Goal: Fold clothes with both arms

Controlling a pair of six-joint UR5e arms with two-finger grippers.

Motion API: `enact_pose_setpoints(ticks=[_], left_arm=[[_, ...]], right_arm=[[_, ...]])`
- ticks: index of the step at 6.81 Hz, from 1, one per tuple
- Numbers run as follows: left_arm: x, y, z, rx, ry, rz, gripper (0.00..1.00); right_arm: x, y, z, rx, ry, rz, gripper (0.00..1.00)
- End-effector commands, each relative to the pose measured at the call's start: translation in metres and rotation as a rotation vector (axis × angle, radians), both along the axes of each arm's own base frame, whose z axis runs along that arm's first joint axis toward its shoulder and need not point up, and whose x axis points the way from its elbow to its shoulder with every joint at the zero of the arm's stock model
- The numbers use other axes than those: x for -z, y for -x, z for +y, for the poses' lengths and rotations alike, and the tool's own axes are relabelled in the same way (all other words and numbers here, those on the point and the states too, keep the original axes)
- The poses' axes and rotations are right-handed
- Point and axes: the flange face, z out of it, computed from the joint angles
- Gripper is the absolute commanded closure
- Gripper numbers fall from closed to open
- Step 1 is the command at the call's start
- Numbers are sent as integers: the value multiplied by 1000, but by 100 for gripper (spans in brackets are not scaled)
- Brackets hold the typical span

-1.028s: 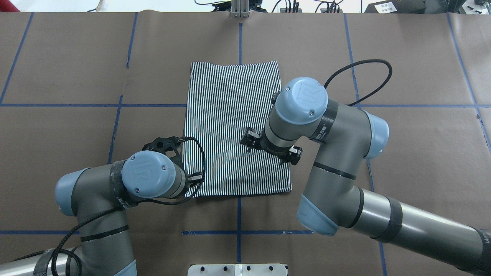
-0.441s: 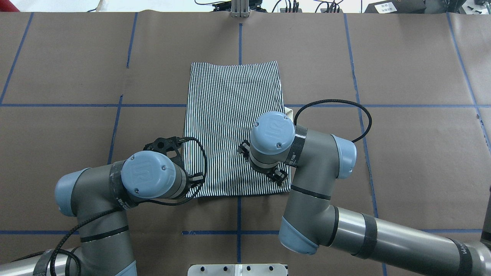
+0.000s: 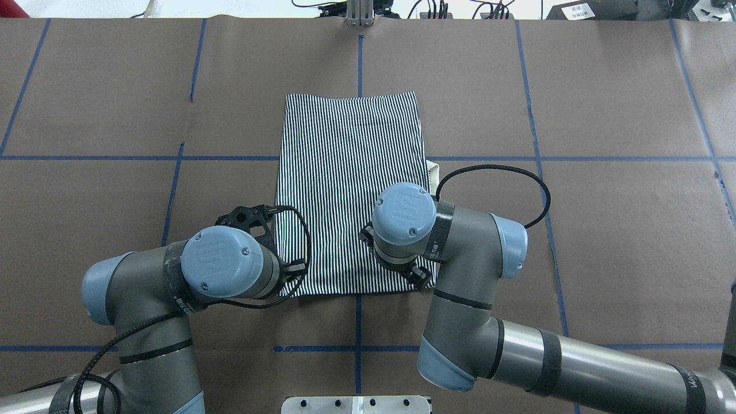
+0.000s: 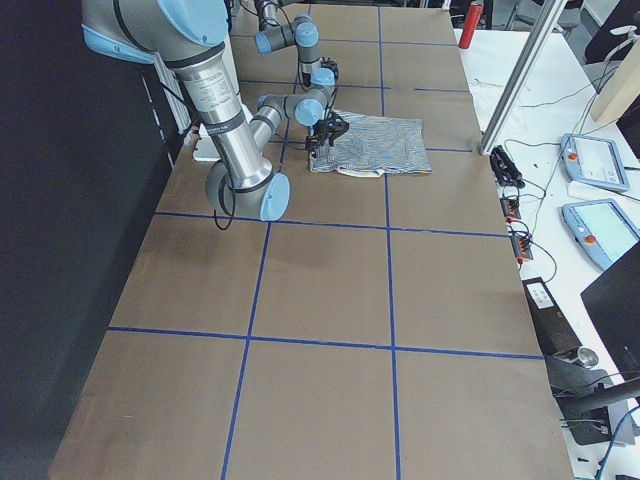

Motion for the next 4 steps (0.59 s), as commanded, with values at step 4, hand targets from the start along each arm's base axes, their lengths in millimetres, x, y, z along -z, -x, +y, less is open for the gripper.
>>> enact_pose_setpoints(ticks=[4], left_arm=[[0,0,0,1,-1,0,100]], right_arm=[[-3,2,1,0,10,18,9]])
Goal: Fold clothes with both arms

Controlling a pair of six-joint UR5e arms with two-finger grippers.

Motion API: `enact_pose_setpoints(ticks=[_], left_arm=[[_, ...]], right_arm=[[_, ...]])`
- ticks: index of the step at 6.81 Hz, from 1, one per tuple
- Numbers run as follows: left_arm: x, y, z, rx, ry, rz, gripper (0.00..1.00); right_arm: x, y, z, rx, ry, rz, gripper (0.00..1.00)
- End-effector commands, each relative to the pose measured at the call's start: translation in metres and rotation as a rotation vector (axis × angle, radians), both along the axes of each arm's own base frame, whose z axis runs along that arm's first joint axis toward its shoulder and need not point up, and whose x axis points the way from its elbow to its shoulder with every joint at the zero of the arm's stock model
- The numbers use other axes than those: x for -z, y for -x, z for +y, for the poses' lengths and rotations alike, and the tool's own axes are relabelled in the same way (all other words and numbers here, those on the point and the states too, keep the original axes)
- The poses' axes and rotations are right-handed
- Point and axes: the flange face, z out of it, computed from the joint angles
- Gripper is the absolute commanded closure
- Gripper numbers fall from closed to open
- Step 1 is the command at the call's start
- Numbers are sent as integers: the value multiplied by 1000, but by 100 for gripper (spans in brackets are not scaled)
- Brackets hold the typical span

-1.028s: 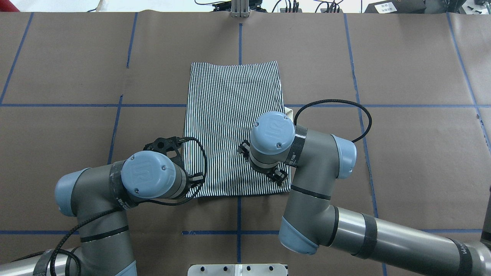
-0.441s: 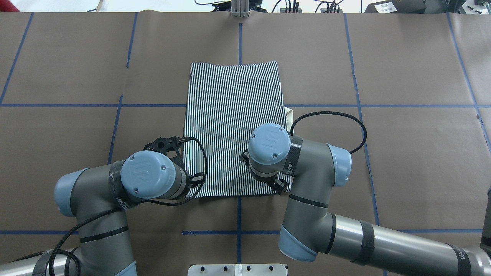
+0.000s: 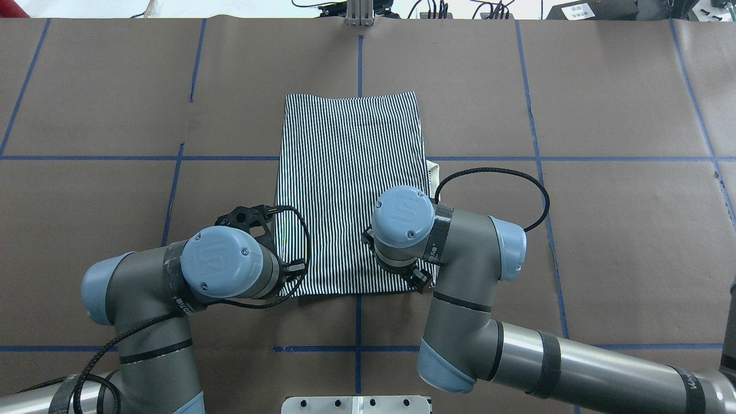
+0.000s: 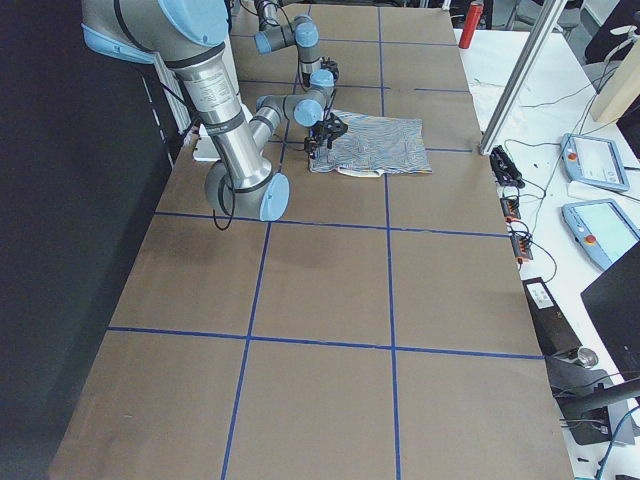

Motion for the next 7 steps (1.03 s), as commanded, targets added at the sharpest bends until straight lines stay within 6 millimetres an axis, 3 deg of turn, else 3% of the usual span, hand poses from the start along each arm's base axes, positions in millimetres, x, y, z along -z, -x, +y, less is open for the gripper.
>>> enact_pose_setpoints(ticks=[1,2,4,6,7], left_arm=[[0,0,0,0,0,-1,100],[0,0,0,0,0,-1,100],[0,0,0,1,-1,-1,100],[0,0,0,1,-1,-1,100],[-1,0,0,3,-2,-3,100]], right_arm=[[-2,2,-1,0,3,6,23],[-3,2,-1,0,3,8,38],[-4,3,-1,0,4,9,40],[-2,3,-1,2,1,6,84],[0,3,-1,4,-1,3,100]])
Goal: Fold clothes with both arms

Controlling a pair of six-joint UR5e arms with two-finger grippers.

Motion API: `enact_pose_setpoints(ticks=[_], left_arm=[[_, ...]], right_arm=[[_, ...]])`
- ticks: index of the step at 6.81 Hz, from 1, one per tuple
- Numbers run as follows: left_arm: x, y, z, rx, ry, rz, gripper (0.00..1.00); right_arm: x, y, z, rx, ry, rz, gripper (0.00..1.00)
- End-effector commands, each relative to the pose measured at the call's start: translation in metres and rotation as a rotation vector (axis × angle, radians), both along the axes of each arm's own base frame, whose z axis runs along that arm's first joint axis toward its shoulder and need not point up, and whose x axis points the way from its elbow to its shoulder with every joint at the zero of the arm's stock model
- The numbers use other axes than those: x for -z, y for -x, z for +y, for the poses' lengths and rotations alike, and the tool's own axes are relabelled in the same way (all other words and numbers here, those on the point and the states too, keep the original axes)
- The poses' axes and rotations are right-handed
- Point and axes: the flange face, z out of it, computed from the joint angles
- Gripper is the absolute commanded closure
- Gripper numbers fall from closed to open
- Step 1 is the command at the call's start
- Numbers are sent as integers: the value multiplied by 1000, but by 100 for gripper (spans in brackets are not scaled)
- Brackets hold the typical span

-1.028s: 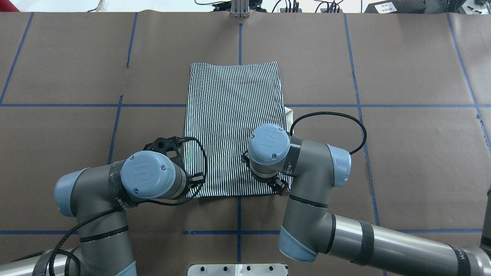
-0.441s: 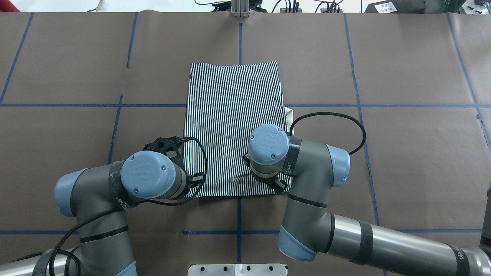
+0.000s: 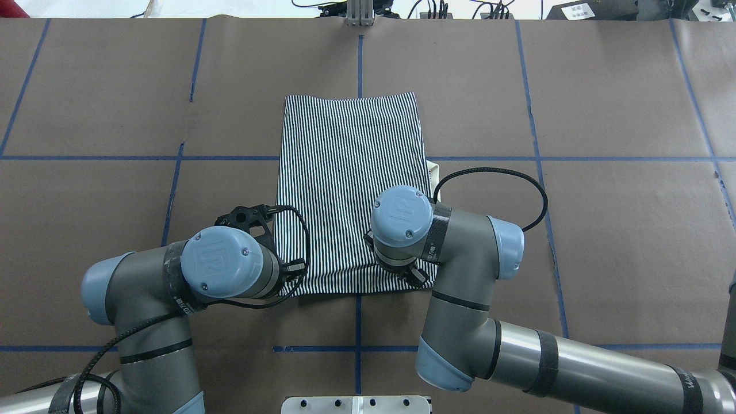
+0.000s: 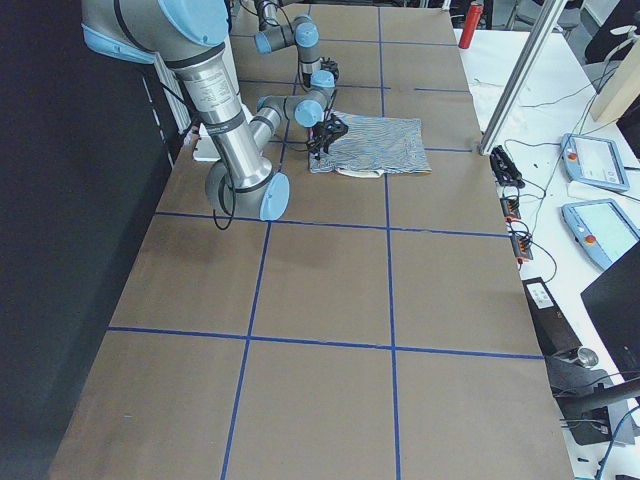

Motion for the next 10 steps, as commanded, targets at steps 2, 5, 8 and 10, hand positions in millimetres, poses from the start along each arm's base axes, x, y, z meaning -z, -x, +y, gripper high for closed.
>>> enact_pose_setpoints(ticks=[2,5,8,10], left_arm=[[0,0,0,2,-2,0,100],[4,3,2,1,0,11,100],[52,23,84,-107,14,62,100],[60,32,91,-115,15,76,100]], right_arm=[[6,0,0,3,-4,-8,100],[20,-20,7,-7,-31,-51,100],[14,-60,68,64,-57,-111,100],[24,-61,74,76,-70,-133,100]])
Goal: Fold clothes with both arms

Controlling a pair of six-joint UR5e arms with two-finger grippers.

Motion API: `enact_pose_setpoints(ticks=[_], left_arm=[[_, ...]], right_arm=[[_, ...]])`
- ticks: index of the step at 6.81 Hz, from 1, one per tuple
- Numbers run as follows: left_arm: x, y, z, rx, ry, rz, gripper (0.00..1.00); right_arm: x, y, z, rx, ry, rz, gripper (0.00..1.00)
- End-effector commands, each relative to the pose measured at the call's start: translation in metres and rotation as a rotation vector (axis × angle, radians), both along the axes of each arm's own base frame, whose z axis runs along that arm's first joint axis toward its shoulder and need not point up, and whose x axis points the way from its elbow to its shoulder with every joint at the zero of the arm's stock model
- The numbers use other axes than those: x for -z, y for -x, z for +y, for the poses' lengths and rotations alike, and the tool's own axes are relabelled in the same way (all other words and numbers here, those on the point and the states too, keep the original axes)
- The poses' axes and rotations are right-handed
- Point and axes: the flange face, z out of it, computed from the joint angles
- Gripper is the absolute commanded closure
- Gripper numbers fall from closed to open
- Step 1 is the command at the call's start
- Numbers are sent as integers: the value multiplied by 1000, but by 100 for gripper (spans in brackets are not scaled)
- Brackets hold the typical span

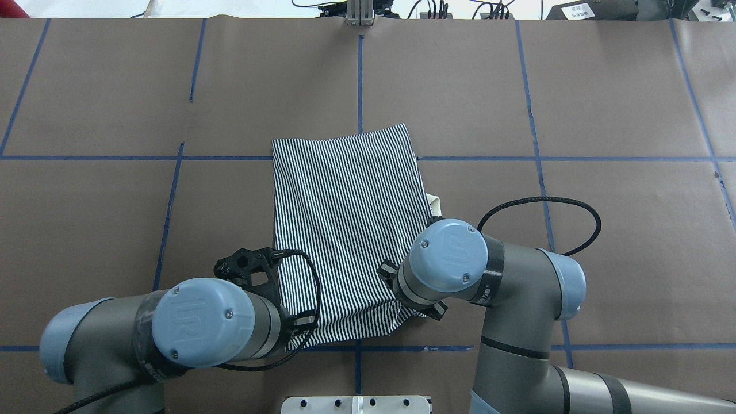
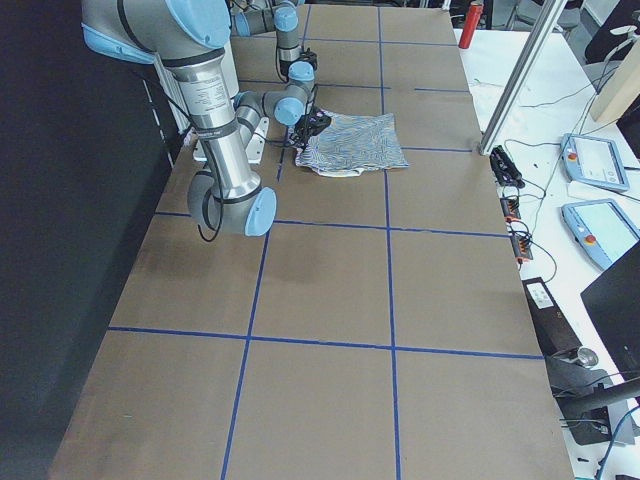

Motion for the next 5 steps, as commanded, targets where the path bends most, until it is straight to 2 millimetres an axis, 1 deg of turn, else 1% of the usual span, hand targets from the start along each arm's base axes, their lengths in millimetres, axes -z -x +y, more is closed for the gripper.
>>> enact_pose_setpoints(ticks=[1,2,3,4,5], left_arm=[[4,4,5,-6,2,5,100],[6,15,-17,35,-1,11,100],[5,27,-42,83,-4,11,100],[3,35,-63,125,-4,7,100],[0,35,-75,147,1,-3,100]], right_arm=[[7,0,-1,13,-68,-9,100],[15,-5,-14,17,-157,-11,100],[19,-17,-38,9,-201,-12,100],[28,-23,-58,12,-247,-10,100],[29,1,-68,20,-243,14,100]])
